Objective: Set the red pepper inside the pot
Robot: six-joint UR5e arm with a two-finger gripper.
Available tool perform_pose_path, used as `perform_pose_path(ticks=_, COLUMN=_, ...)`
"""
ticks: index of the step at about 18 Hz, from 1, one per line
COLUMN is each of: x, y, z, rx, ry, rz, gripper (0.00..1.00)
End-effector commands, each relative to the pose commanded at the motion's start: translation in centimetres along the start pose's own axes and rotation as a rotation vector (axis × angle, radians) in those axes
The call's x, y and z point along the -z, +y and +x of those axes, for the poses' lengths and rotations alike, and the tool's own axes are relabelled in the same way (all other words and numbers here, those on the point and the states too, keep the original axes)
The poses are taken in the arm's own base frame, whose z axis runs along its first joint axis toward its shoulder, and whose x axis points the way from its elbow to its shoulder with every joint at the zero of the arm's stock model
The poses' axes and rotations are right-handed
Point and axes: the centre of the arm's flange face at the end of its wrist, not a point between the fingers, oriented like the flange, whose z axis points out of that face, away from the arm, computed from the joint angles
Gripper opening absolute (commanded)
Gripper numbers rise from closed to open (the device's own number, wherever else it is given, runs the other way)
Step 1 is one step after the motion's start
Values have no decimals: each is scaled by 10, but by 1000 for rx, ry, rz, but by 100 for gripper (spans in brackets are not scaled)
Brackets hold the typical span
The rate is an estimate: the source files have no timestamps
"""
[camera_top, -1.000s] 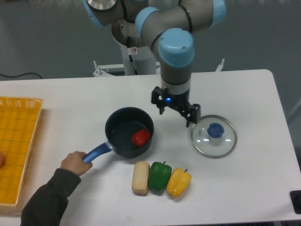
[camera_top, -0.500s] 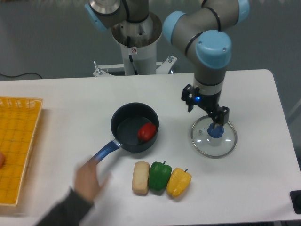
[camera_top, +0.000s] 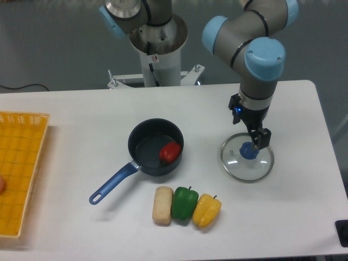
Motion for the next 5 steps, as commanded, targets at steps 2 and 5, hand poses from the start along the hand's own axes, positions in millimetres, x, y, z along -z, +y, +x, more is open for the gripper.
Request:
perform_pose_path(ticks=2, x=-2, y=2, z=0, rx=3, ry=3, rz=1, gripper=100)
perform_pose_path(ticks=5, x=-3, y=4, z=0, rx=5, ry=4, rz=1, gripper=100)
